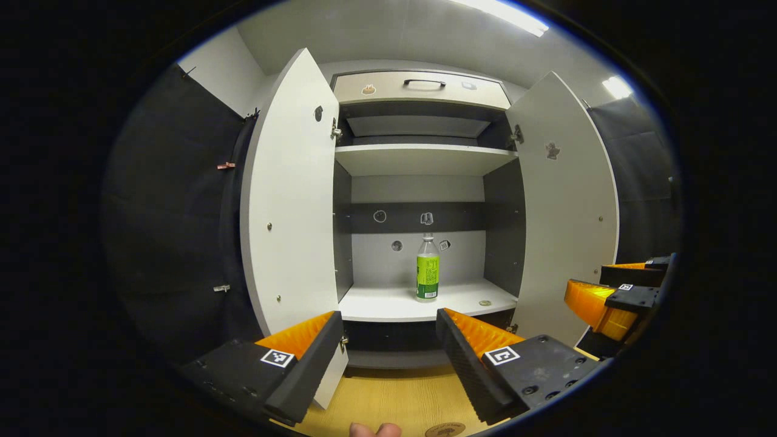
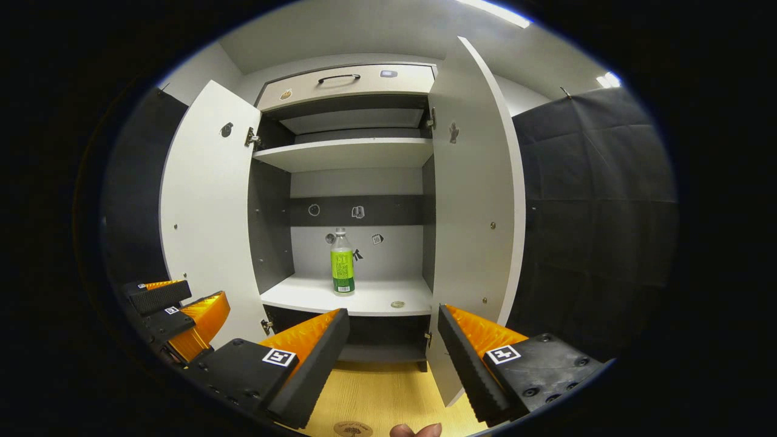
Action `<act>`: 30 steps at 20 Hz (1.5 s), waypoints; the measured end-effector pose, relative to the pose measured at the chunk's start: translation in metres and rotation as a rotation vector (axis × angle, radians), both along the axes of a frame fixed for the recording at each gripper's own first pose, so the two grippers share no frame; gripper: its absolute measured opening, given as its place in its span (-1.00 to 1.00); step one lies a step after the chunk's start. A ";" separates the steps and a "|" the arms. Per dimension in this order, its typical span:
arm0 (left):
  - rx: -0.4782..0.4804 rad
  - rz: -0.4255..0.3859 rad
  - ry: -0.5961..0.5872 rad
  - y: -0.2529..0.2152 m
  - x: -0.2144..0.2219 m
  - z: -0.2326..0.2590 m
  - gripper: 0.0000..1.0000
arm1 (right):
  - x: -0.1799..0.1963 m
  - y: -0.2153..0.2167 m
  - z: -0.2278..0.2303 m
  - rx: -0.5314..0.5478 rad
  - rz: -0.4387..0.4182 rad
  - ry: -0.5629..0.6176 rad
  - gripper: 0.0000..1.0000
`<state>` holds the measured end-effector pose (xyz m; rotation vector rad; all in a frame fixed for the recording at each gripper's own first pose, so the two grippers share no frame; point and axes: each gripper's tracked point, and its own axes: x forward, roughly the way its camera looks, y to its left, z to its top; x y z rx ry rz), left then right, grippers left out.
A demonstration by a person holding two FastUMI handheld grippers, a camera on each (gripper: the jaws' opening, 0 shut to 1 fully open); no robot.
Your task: Grasp the bottle in the cabinet with the left hand and place it on the coaster, then close the right door with the right hand and the left door with the left hand.
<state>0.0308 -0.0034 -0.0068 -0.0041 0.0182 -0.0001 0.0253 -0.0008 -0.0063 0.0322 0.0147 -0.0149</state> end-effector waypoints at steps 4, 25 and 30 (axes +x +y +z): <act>0.006 -0.008 -0.012 -0.005 0.009 0.004 0.96 | -0.002 -0.001 0.005 -0.017 0.000 -0.013 0.94; -0.002 -0.090 0.020 -0.089 0.283 -0.035 0.96 | -0.035 -0.076 0.006 0.043 -0.009 -0.028 0.96; -0.017 -0.070 0.059 -0.097 0.332 -0.061 0.96 | -0.033 -0.097 -0.001 0.037 -0.033 -0.017 0.95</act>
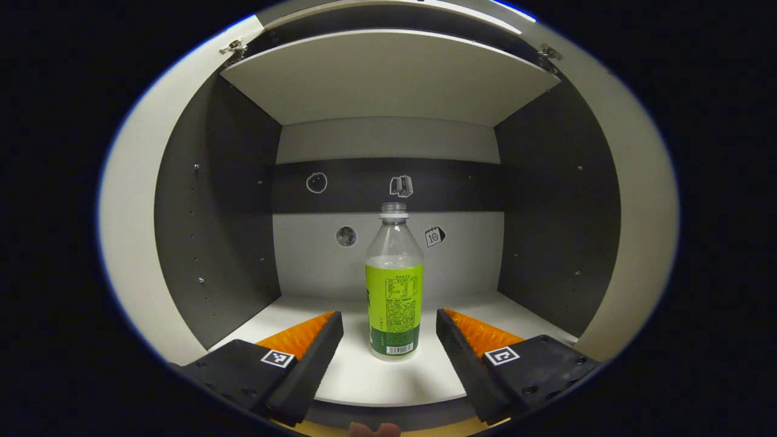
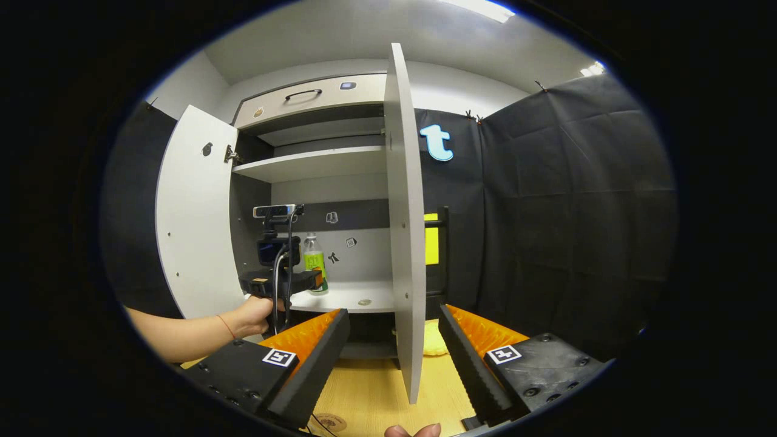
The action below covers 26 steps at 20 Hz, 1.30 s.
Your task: Grasp the bottle in the cabinet with the left hand and place it on the coaster, then close the right door with the right hand and the left door with the left hand.
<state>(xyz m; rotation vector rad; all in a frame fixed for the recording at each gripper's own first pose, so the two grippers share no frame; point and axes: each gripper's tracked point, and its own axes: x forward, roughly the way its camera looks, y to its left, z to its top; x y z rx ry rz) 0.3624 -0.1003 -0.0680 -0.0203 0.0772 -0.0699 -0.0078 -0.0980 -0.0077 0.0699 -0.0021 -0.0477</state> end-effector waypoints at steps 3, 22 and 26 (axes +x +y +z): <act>-0.019 0.010 0.005 -0.001 0.022 -0.004 0.96 | 0.001 -0.009 -0.004 -0.009 -0.013 0.002 0.96; 0.029 -0.018 -0.080 -0.004 0.030 0.042 0.55 | -0.004 -0.035 -0.011 -0.029 -0.093 -0.004 0.96; 0.041 -0.060 -0.100 -0.002 -0.022 0.058 0.55 | -0.010 -0.029 -0.007 -0.015 -0.086 -0.017 0.96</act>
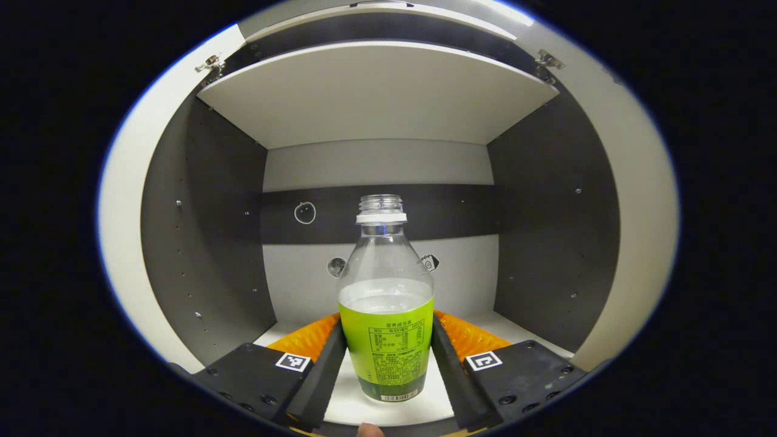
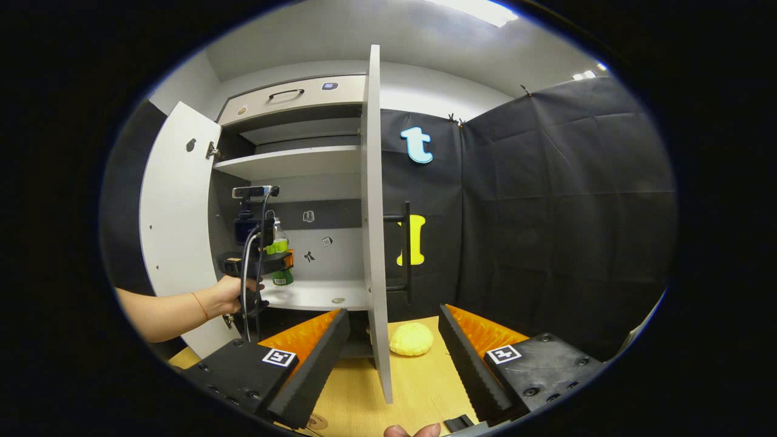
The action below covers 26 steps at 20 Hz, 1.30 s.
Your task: Grasp the bottle in the cabinet with the left hand and place it on the coaster, then close the right door with the right hand and the left door with the left hand.
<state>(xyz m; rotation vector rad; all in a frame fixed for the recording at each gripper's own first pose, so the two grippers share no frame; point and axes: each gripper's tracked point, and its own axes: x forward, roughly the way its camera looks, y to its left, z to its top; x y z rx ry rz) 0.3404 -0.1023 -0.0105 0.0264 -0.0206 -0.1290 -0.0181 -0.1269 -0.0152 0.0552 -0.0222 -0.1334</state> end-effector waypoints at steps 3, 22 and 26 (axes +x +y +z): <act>-0.020 -0.022 -0.012 0.004 -0.043 0.008 0.55 | -0.006 0.007 0.003 0.007 0.017 -0.006 0.96; -0.019 -0.098 -0.020 0.003 -0.261 -0.132 0.55 | -0.041 0.021 0.006 -0.019 0.042 -0.019 0.96; -0.017 -0.191 0.011 -0.026 -0.297 -0.182 0.56 | -0.046 0.013 0.003 -0.027 0.030 -0.010 0.96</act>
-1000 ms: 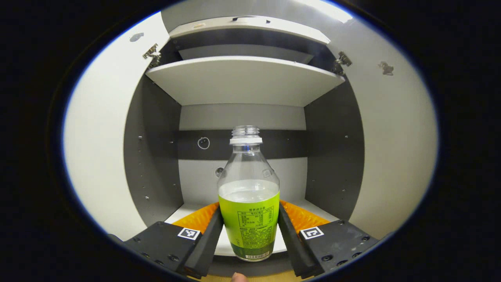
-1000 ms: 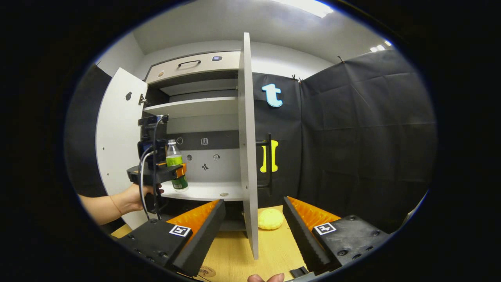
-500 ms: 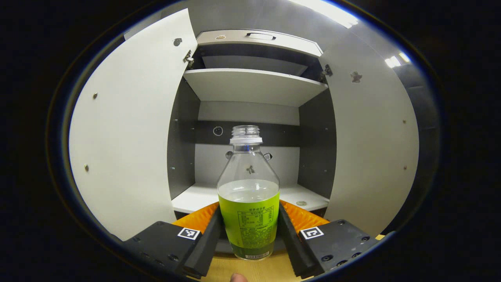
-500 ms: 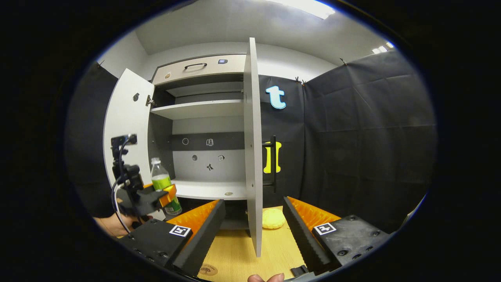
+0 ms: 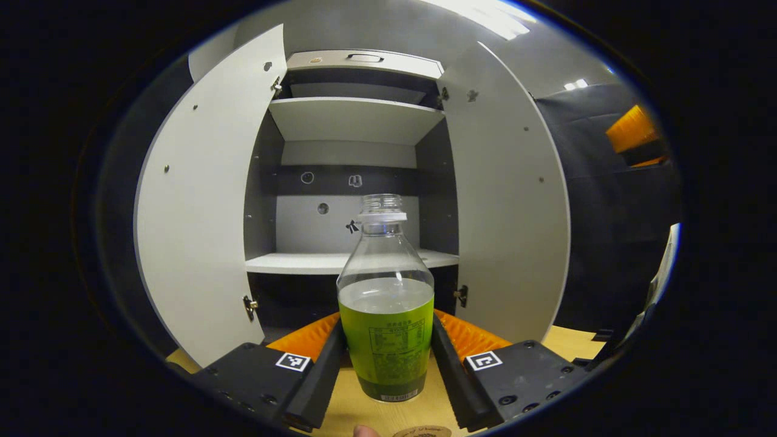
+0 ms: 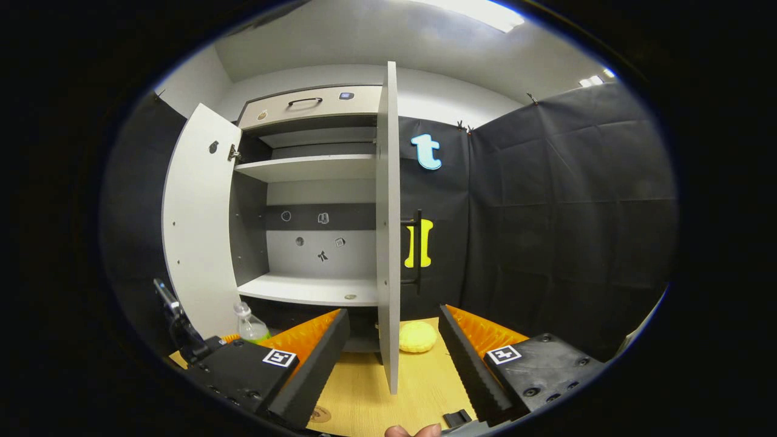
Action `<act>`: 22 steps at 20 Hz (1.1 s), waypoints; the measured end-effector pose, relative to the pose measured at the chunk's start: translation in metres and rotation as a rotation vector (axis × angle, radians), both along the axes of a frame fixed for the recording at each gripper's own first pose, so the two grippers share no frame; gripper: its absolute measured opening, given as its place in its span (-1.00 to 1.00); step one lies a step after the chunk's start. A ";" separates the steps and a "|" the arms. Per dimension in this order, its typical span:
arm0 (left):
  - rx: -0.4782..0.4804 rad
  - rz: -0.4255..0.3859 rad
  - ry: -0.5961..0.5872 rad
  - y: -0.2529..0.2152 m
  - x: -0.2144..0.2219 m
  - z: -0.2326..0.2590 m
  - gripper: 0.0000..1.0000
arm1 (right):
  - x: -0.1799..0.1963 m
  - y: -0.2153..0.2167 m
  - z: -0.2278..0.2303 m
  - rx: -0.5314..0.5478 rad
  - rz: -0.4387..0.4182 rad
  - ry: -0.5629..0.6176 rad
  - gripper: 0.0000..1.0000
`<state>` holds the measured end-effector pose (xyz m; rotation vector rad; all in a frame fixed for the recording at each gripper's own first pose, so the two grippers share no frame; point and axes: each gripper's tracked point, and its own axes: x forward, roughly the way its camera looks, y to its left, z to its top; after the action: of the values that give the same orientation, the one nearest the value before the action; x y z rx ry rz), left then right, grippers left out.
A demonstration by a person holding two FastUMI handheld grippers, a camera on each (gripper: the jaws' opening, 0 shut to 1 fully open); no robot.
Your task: Grasp the bottle in the cabinet with the left hand and place it on the coaster, then close the right door with the right hand and the left door with the left hand.
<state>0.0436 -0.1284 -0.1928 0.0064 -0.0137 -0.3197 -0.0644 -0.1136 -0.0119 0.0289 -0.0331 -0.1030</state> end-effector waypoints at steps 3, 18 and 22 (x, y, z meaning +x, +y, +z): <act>0.013 -0.036 0.037 -0.015 -0.020 -0.039 0.56 | -0.002 -0.004 -0.001 0.007 -0.007 0.011 0.95; 0.038 -0.129 0.112 -0.033 -0.037 -0.164 0.56 | -0.017 -0.011 -0.018 -0.085 -0.032 0.095 0.95; 0.019 -0.123 0.117 -0.029 -0.037 -0.171 0.57 | -0.021 -0.019 -0.016 -0.108 -0.056 0.100 0.95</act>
<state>0.0063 -0.1575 -0.3639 0.0058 0.1049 -0.4429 -0.0852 -0.1323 -0.0276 -0.0851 0.0607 -0.1580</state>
